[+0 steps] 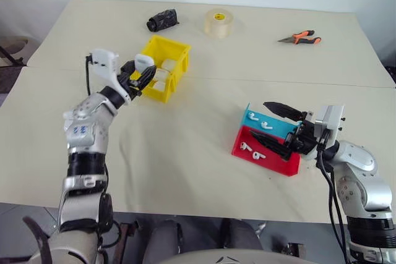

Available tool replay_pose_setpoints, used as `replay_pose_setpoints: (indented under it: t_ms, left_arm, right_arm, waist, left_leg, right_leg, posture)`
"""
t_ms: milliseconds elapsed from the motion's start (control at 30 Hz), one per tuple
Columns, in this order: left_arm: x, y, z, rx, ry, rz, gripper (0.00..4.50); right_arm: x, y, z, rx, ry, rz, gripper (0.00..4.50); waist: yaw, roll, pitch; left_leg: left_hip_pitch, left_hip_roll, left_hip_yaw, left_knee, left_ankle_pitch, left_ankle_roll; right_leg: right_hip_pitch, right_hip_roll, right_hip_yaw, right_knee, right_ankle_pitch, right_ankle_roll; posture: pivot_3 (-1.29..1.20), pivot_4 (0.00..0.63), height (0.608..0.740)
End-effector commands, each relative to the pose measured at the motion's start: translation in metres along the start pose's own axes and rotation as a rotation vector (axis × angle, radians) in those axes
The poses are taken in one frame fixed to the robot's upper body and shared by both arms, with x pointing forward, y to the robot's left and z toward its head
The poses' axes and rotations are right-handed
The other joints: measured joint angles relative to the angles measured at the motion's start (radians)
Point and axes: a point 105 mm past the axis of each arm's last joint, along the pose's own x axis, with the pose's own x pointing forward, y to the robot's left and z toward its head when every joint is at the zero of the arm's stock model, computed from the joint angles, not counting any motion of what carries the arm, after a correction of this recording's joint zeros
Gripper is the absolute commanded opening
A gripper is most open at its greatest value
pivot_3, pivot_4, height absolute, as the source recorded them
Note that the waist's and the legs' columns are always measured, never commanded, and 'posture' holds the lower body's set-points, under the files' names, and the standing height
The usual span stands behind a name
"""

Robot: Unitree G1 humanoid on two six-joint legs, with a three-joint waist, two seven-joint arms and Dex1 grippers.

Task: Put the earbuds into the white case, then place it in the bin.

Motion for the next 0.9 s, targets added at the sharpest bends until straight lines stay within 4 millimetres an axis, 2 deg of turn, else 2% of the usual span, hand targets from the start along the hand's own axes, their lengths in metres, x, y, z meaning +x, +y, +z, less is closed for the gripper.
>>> replay_pose_setpoints:
  t_ms: [33, 133, 167, 300, 467, 533, 633, 733, 900]
  left_arm:
    - [0.002, 0.001, 0.01, 0.041, -0.02, -0.023, 3.53]
    - [-0.001, -0.003, 0.013, 0.038, -0.03, -0.056, 4.39]
    - [-0.005, -0.008, 0.014, 0.035, -0.031, -0.103, 4.46]
    - [-0.025, -0.018, 0.009, 0.064, -0.019, -0.215, 4.46]
    - [-0.092, -0.016, -0.007, 0.278, 0.103, -0.365, 4.46]
    - [-0.112, -0.015, -0.012, 0.323, 0.144, -0.386, 4.46]
    - [-0.133, -0.03, -0.017, 0.349, 0.175, -0.454, 4.46]
    - [-0.143, -0.044, -0.02, 0.353, 0.178, -0.49, 4.46]
    - [-0.144, -0.062, -0.023, 0.368, 0.155, -0.504, 4.46]
  right_arm:
    - [0.002, 0.004, 0.012, -0.039, -0.03, 0.001, 4.5]
    - [0.002, 0.006, 0.011, -0.038, -0.03, -0.002, 4.5]
    - [0.002, 0.006, 0.01, -0.038, -0.03, -0.003, 4.5]
    - [0.002, 0.006, 0.007, -0.038, -0.022, 0.005, 4.5]
    - [-0.006, 0.008, 0.005, -0.041, 0.023, 0.094, 4.5]
    - [-0.011, 0.008, 0.002, -0.047, 0.057, 0.137, 4.5]
    - [-0.018, 0.005, -0.003, -0.057, 0.096, 0.174, 4.5]
    - [-0.023, 0.0, -0.006, -0.064, 0.119, 0.183, 4.5]
    - [-0.028, -0.005, -0.007, -0.071, 0.133, 0.181, 4.5]
  waist:
    - [-0.002, 0.0, 0.0]
    - [-0.007, 0.0, 0.0]
    - [-0.008, 0.0, 0.0]
    - [-0.021, 0.0, 0.0]
    - [-0.039, 0.0, 0.0]
    - [-0.041, 0.0, 0.0]
    - [-0.022, 0.0, 0.0]
    - [-0.005, 0.0, 0.0]
    - [0.003, 0.0, 0.0]
  left_leg:
    - [0.0, 0.0, 0.0, 0.0, 0.0, 0.0]
    - [0.0, 0.0, 0.0, -0.001, 0.0, 0.0]
    - [0.0, 0.0, 0.0, -0.001, 0.0, 0.0]
    - [0.0, 0.0, 0.0, -0.001, 0.0, 0.0]
    - [0.002, 0.001, 0.001, -0.002, 0.0, 0.0]
    - [0.001, 0.001, 0.001, -0.002, 0.0, 0.0]
    - [0.001, 0.001, 0.001, 0.0, 0.0, 0.0]
    - [0.001, 0.0, 0.001, 0.0, 0.0, 0.0]
    - [0.001, 0.0, 0.001, 0.0, 0.0, 0.0]
  right_leg:
    - [0.0, 0.0, 0.0, 0.0, 0.0, 0.0]
    - [-0.001, 0.0, 0.0, 0.0, 0.0, 0.0]
    - [-0.001, 0.0, 0.0, 0.0, 0.0, 0.0]
    - [-0.001, 0.0, 0.0, 0.0, 0.0, 0.0]
    - [-0.002, 0.0, 0.0, 0.001, 0.0, 0.0]
    - [-0.002, 0.0, 0.0, 0.001, 0.0, 0.0]
    - [-0.001, 0.0, 0.0, 0.001, 0.0, 0.0]
    - [-0.001, -0.002, 0.001, 0.001, 0.0, 0.0]
    - [-0.001, -0.002, 0.001, 0.0, 0.0, 0.0]
  posture:
    - [0.0, 0.15, 0.74]
    - [0.0, 0.15, 0.74]
    - [0.0, 0.15, 0.74]
    - [0.0, 0.15, 0.74]
    - [0.0, 0.15, 0.74]
    - [0.0, 0.15, 0.74]
    - [0.0, 0.15, 0.74]
    - [0.0, 0.15, 0.74]
    - [0.0, 0.15, 0.74]
